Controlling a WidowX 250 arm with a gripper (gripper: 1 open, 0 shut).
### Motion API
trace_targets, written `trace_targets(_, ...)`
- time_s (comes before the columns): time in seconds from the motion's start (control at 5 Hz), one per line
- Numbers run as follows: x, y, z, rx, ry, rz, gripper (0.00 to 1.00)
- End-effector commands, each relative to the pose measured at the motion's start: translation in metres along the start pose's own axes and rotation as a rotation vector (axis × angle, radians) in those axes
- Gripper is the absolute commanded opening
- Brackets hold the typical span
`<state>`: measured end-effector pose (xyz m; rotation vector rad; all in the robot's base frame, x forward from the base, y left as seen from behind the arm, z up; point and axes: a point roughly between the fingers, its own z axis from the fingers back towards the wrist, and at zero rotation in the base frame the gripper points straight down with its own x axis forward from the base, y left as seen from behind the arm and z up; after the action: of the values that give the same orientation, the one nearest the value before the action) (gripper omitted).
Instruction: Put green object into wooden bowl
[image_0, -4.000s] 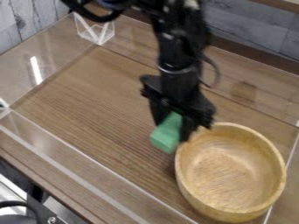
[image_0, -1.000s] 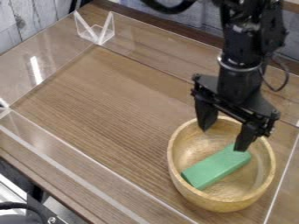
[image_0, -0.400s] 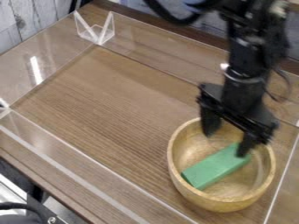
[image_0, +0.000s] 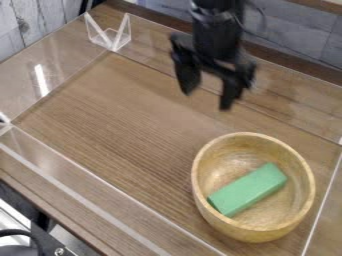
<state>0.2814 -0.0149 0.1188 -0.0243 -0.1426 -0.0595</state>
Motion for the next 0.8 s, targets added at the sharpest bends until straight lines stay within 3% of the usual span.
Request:
trace_targets(0.0,0.022,0.022,0.004,0.019,-0.068,0.004,1.0)
trace_targets(0.2,0.029,0.03,-0.007,0.024,-0.076,0.001,1.0)
trace_targets(0.6,0.032,0.038,-0.023,0.028,-0.06,0.003,1.0)
